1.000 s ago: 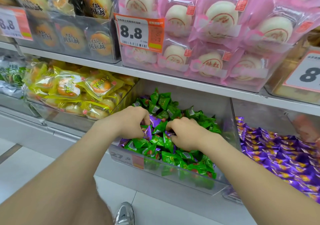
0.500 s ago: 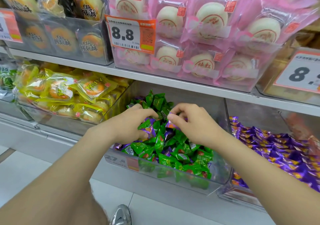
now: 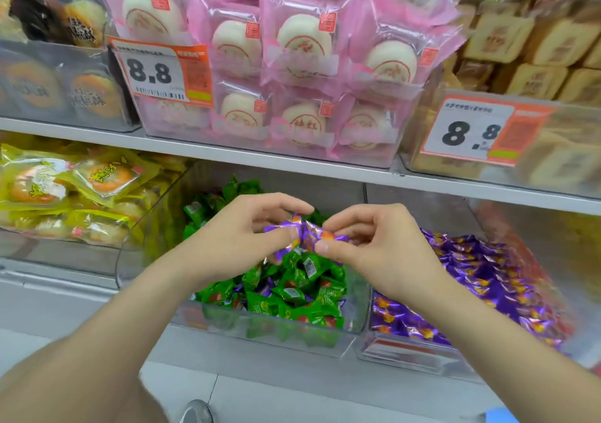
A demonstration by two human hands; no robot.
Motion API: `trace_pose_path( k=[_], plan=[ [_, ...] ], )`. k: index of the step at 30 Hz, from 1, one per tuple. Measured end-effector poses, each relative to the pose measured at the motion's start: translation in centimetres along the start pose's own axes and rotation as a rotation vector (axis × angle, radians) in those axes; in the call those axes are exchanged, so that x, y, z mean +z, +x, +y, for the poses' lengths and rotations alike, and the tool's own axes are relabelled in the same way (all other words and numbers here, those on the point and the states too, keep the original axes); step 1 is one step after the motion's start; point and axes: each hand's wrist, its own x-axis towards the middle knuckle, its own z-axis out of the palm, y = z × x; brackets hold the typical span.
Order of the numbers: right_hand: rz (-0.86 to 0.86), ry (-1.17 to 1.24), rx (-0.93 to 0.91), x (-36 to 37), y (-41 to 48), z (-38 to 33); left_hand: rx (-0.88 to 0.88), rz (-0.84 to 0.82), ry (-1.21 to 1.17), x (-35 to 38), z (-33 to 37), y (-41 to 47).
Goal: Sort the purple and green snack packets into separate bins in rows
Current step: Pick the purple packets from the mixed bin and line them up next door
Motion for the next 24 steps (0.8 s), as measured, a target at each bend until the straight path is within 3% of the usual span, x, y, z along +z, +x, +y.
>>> trace_pose_path(
  k=[8,12,16,19,24],
  plan=[
    [0.01,0.159,0.213,-4.7,-2.3,1.7,0.083,0.05,-0.029,5.6,1.3,2.1],
    [0.173,0.145,0.324,-7.5,-1.5,5.3,0.026,0.102,-0.109,7.4,1.5,3.1],
    [0.264,-0.183,0.253,-9.3,-0.4,9.5,-0.119,0.221,-0.12,8.5,1.0,3.7],
    [0.197,-0.485,0.16,-9.4,0.6,10.5,-0.163,0.299,-0.104,8.9,0.8,4.0],
    [0.09,-0.654,0.001,-7.9,2.2,10.8,-0.191,0.281,-0.193,9.3,1.1,4.5]
  ],
)
